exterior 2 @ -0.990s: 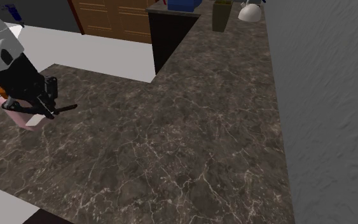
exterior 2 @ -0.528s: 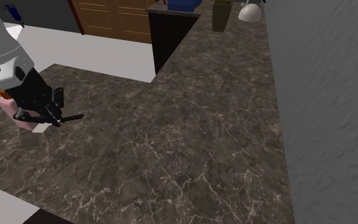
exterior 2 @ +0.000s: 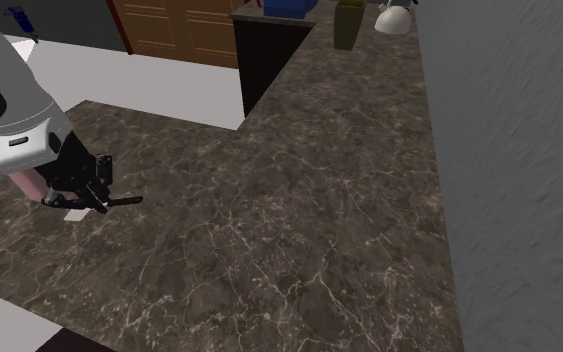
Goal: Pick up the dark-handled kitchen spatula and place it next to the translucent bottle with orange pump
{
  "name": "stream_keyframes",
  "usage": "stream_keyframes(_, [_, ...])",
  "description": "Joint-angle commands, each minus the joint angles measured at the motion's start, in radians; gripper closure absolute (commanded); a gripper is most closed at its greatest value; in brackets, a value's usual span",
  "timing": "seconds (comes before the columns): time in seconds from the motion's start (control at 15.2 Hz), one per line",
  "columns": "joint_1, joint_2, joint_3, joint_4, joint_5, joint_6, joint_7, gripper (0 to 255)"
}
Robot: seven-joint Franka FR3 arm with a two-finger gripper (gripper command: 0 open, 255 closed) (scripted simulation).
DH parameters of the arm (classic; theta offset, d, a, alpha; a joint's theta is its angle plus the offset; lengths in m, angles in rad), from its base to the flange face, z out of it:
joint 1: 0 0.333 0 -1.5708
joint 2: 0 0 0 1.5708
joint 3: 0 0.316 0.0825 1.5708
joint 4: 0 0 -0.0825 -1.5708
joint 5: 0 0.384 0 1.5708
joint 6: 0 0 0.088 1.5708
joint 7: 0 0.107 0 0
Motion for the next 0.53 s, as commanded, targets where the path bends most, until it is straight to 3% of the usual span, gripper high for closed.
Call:
stream_keyframes(0.0, [-0.003,0.016,0.013,-0.015,0.002,0.032,0.004,255])
stream_keyframes(0.46, [-0.019,0.081,0.06,-0.068,0.003,0.148,0.019,255])
